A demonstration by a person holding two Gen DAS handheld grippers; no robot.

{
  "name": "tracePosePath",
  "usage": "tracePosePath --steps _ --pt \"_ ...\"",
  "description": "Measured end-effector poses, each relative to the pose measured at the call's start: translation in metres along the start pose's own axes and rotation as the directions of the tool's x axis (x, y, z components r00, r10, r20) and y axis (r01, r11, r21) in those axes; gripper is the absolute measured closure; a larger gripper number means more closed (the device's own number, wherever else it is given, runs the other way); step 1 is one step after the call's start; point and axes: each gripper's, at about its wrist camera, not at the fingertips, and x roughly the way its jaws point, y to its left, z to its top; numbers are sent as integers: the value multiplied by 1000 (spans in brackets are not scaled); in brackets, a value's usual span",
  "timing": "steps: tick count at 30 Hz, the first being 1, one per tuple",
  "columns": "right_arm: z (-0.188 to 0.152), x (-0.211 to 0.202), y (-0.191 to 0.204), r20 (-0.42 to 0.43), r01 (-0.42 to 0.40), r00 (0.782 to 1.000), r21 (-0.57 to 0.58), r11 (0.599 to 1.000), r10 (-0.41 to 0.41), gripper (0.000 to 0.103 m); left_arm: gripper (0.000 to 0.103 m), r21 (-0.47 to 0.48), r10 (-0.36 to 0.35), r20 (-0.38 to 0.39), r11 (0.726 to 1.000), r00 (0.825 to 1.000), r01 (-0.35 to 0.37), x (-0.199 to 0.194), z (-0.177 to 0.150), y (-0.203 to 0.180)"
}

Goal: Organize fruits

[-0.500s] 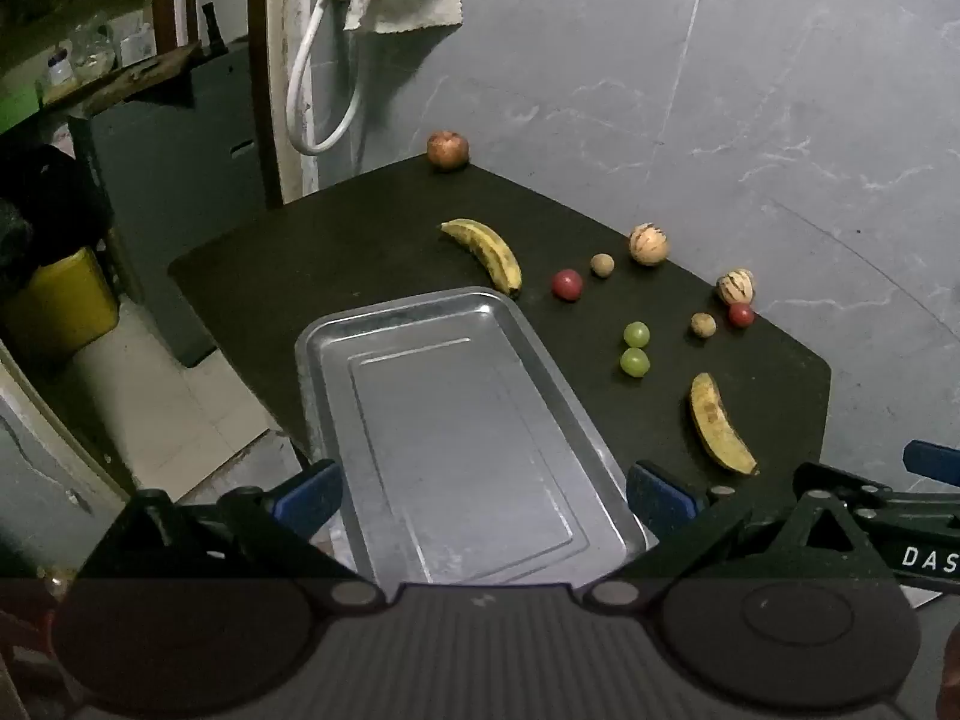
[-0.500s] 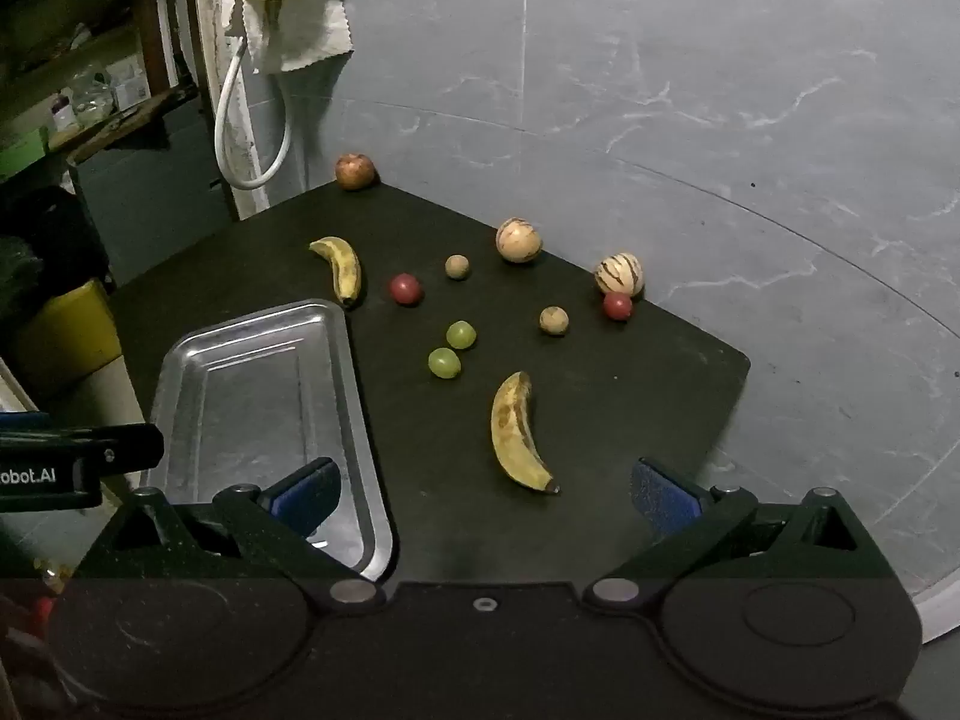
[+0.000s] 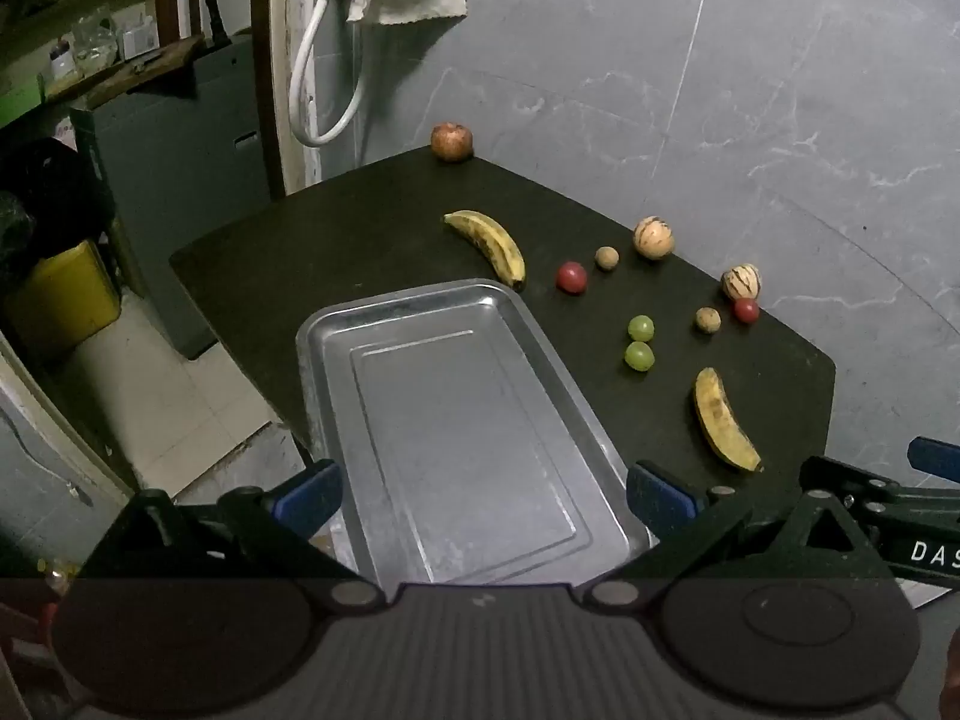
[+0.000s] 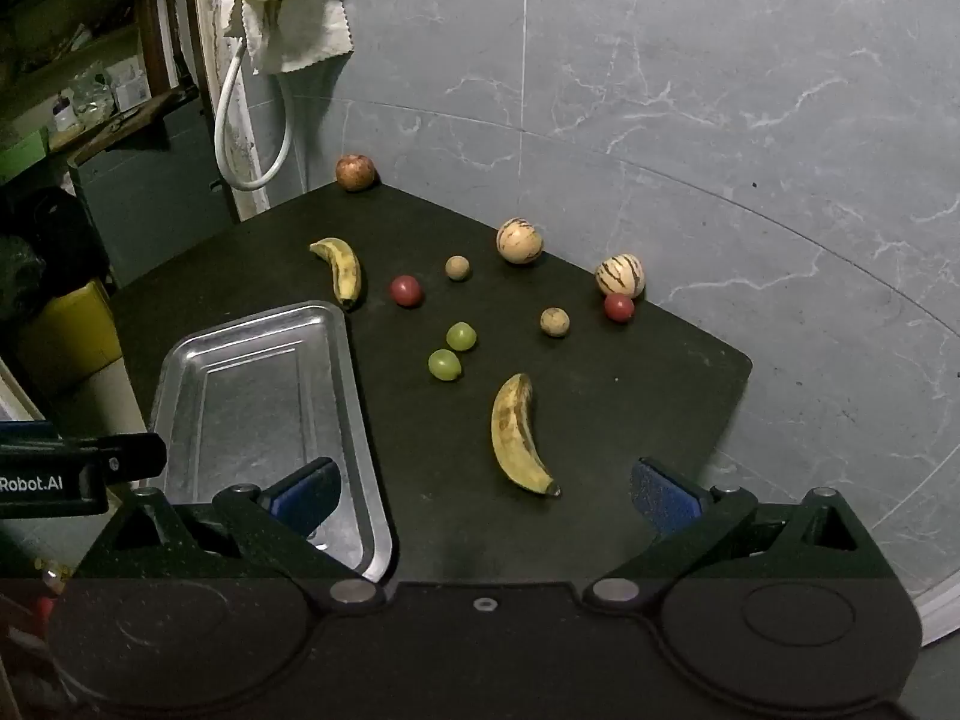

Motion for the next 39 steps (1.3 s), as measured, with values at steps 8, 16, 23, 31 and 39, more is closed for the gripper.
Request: tracePosePath --steps 8,16,23,31,39 --pt "-1 0 1 1 1 1000 -3 1000 -1 0 0 -5 -4 -4 1000 1000 4 1 -2 1" --pt "0 -1 2 5 0 1000 -7 1000 0 0 0 -6 -8 -6 1000 1000 7 0 -1 1" --pt "1 -3 1 8 -2 1000 -7 1000 2 0 0 -7 -8 -6 1000 1000 8 -1 -1 1" --pt "1 -3 1 10 -3 1000 -6 1000 3 0 0 -7 -7 -6 1000 1000 7 -1 -1 1" --pt "1 -5 0 14 -4 1000 -7 1000 4 0 0 -7 -7 -5 1000 1000 7 -1 -1 1"
